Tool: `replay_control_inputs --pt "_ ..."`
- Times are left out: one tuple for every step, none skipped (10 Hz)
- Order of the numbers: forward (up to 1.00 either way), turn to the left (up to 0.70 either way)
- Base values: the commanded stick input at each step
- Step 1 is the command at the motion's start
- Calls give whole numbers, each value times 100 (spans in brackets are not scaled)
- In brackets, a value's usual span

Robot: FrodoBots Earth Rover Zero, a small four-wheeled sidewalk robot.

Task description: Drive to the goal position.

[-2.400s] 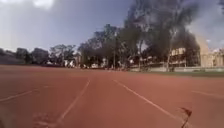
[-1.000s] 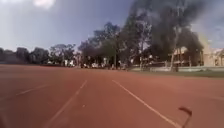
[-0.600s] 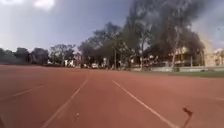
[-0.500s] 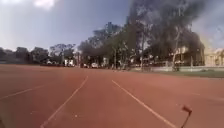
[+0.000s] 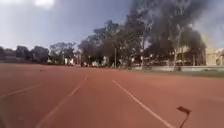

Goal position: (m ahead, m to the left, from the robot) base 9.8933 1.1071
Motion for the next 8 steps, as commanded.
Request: replay_control_inputs --pt "70 35" --pt "70 0" --pt "70 0" --pt "70 0" --pt "70 0" --pt "70 0" --pt "70 0" --pt "70 0"
